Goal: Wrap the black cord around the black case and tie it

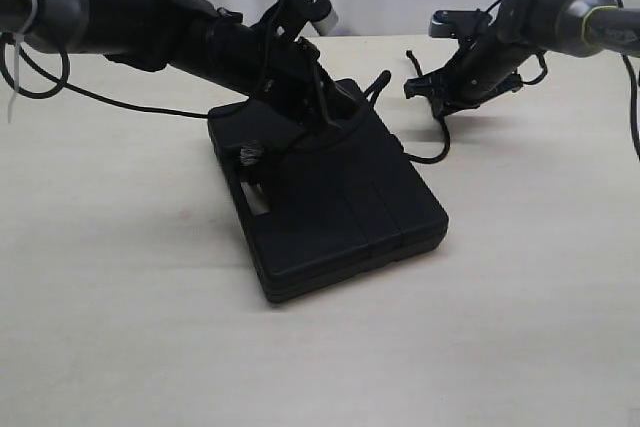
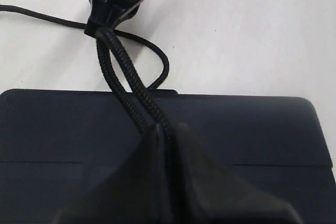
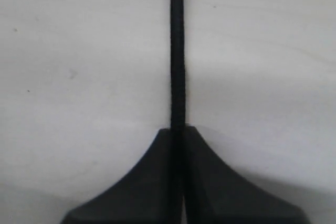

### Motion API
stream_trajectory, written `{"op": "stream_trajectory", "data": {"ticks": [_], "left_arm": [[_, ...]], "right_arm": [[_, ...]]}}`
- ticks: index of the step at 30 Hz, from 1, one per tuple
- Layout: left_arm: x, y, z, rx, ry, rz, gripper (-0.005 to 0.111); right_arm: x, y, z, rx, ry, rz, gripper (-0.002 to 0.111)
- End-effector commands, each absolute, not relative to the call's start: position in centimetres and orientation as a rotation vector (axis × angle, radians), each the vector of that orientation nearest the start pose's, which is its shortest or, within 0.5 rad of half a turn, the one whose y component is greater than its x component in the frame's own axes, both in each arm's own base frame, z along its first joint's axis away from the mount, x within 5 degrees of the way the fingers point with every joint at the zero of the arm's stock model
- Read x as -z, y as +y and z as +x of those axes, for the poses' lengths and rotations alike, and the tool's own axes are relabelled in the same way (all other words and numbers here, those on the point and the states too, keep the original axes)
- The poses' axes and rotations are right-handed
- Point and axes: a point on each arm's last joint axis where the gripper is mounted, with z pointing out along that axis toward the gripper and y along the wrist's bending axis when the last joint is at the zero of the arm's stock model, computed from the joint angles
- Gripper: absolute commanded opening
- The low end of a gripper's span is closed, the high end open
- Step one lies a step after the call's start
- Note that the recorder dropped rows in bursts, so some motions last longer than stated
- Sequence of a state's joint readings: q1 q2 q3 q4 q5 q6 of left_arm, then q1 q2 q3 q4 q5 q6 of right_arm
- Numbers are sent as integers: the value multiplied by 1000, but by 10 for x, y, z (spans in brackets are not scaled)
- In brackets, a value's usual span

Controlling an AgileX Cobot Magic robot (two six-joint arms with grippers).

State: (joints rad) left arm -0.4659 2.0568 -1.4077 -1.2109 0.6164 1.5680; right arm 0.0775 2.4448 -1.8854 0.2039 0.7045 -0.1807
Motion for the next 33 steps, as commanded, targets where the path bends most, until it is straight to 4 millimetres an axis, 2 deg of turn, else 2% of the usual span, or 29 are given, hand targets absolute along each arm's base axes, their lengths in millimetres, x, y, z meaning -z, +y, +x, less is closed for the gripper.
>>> {"op": "stream_trajectory", "data": {"ticks": [1, 3, 7, 14, 20, 26, 27, 29, 33], "left_arm": [[-190, -241, 374, 694, 1953, 1224, 0], [-190, -241, 374, 694, 1953, 1224, 0], [-190, -241, 376, 678, 1954, 1215, 0], [-190, -239, 378, 648, 1957, 1198, 0], [-190, -239, 379, 636, 1958, 1191, 0], [-190, -237, 383, 583, 1963, 1159, 0], [-190, -235, 386, 537, 1966, 1132, 0], [-190, -231, 392, 474, 1983, 1070, 0], [-189, -222, 403, 310, 1990, 963, 0]], "right_arm": [[-72, 59, 484, -199, 2662, -187, 4], [-80, 61, 474, -195, 2567, -230, 4], [-93, 63, 448, -182, 2501, -407, 4], [-111, 47, 421, 3, 2387, -329, 4], [-110, 50, 411, 55, 2373, -376, 4], [-110, 85, 402, 164, 2255, -618, 4], [-114, 98, 399, 179, 2211, -653, 4], [-120, 108, 394, 222, 2145, -669, 4], [-128, 120, 384, 283, 2056, -834, 4]]}}
